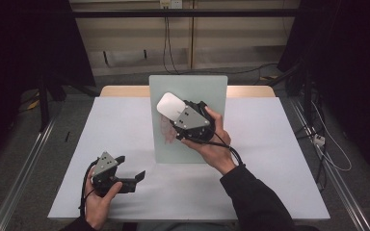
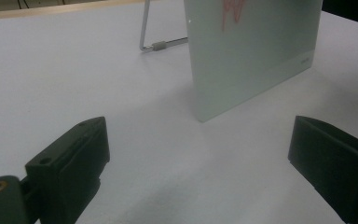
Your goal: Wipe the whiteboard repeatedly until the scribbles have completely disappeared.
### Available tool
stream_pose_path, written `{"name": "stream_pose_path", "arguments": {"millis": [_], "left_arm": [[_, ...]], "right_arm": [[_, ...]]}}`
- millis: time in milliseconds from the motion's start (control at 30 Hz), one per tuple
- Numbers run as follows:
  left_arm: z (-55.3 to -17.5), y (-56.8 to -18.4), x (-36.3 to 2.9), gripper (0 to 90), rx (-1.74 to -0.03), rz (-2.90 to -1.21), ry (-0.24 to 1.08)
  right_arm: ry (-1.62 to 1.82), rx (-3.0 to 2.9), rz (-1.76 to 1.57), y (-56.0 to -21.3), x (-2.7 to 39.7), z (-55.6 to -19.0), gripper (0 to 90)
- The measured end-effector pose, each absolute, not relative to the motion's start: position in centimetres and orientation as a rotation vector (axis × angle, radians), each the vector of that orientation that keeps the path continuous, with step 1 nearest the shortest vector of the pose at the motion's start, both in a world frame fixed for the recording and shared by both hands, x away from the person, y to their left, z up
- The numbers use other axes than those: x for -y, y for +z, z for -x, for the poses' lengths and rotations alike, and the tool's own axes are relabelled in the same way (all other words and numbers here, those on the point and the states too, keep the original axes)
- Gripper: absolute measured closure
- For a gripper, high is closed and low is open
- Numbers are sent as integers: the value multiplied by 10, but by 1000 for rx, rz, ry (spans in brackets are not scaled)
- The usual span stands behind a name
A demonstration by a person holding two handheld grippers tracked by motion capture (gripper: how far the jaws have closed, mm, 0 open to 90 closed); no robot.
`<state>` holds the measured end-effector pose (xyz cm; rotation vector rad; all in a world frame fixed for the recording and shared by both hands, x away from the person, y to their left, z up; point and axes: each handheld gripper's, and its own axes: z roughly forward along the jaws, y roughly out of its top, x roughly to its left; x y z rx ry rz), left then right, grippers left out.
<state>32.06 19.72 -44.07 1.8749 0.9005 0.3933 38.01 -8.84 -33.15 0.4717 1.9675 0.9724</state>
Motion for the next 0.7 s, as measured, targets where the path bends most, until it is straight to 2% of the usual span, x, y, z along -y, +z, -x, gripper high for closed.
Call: {"name": "stream_pose_path", "arguments": {"millis": [700], "left_arm": [[-321,-441,-197,52,-902,-1877,395]], "right_arm": [[960,-2128,-430,-368,71,-367,318]]}}
